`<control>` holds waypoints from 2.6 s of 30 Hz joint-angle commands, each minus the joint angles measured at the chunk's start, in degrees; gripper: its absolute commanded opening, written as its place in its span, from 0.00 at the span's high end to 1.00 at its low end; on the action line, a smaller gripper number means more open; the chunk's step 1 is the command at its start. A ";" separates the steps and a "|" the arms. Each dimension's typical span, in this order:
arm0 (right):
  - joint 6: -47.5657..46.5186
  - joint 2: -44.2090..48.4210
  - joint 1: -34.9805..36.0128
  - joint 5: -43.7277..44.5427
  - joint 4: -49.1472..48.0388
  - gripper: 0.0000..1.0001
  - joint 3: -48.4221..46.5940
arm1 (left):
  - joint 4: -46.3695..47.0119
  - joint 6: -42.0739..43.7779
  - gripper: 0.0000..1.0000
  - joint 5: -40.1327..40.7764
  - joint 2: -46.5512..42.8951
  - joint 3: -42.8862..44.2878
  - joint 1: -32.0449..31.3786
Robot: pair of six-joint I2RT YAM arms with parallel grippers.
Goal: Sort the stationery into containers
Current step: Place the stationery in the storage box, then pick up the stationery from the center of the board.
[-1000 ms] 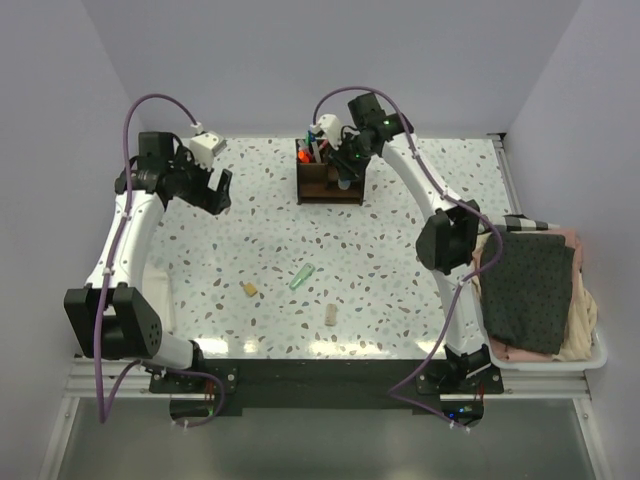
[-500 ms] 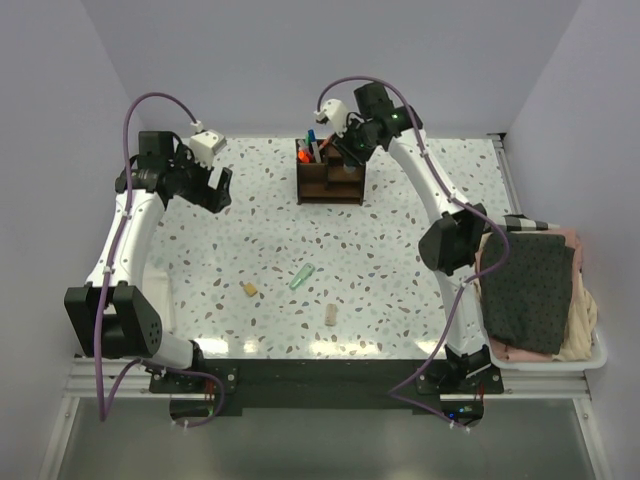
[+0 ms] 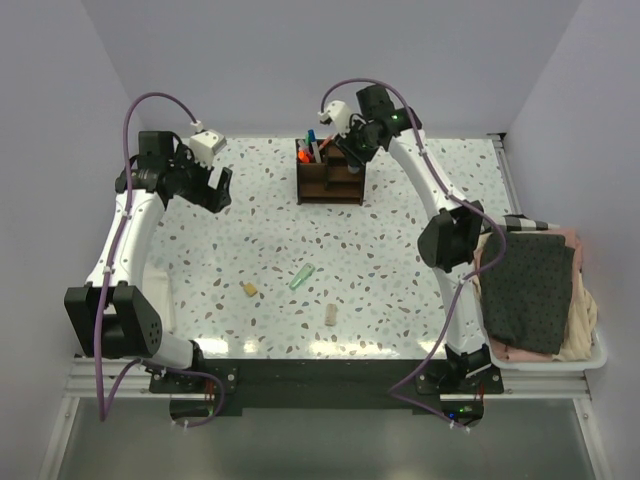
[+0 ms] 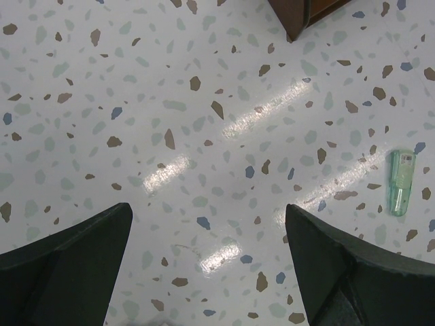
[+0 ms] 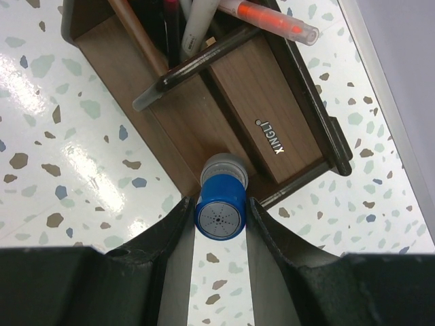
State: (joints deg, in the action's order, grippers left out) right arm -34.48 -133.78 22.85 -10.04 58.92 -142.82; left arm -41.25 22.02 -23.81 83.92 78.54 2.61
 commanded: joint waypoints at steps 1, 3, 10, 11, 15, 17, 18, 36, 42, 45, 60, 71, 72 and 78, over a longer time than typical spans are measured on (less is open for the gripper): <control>1.17 -0.17 0.00 -0.24 -1.35 0.80 -2.28 | 1.62 -0.49 0.00 -0.62 0.46 1.61 0.38; 1.26 -0.43 0.00 -0.33 -1.43 0.80 -2.20 | 1.70 -0.49 0.00 -0.79 0.80 1.61 0.46; 1.61 -1.22 -0.09 -0.33 -1.70 0.80 -1.76 | 1.70 -0.49 0.00 -0.71 1.33 2.14 0.46; 1.78 -1.49 0.00 -0.33 -1.79 0.80 -1.84 | 1.62 -0.49 0.00 -0.71 1.33 2.14 0.38; 1.96 -1.58 0.00 0.55 -2.84 0.71 -1.49 | 1.70 -0.49 0.00 -0.53 1.33 2.14 0.38; 2.75 -1.32 -0.17 1.16 -4.59 0.59 -0.71 | 1.62 -0.49 0.00 -0.44 1.25 2.14 0.38; 2.92 -1.23 -0.26 1.25 -5.03 0.57 -0.61 | 1.70 -0.49 0.00 -0.53 1.25 2.14 0.38; 7.32 14.67 -0.44 -0.66 -13.13 0.34 9.48 | 0.13 0.21 0.00 -1.58 -0.86 2.15 0.11; -1.79 31.18 -0.27 -20.67 -13.74 0.36 33.09 | -1.20 1.71 0.00 -3.87 -5.78 -5.76 -3.84; -14.88 36.12 1.40 -30.55 -9.64 0.36 45.77 | -0.85 1.10 0.00 -3.96 -7.36 -8.75 -4.02; -53.75 28.05 17.83 -27.05 -9.60 0.40 57.74 | -3.39 3.03 0.00 3.24 -15.10 -12.97 -2.61; -54.90 15.31 20.21 -25.99 -9.62 0.39 49.32 | -4.36 2.94 0.00 4.04 -20.02 -16.76 -0.15; -54.99 14.43 20.13 -25.73 -9.17 0.39 47.74 | -4.45 3.03 0.00 3.95 -20.11 -16.76 -0.15; -55.96 10.12 20.21 -23.88 -6.27 0.40 43.78 | -4.45 2.94 0.00 3.77 -20.46 -17.02 0.29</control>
State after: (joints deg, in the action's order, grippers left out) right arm -88.18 -123.13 42.74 -34.79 50.22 -95.22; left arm -45.65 24.64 -20.08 64.90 61.95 2.26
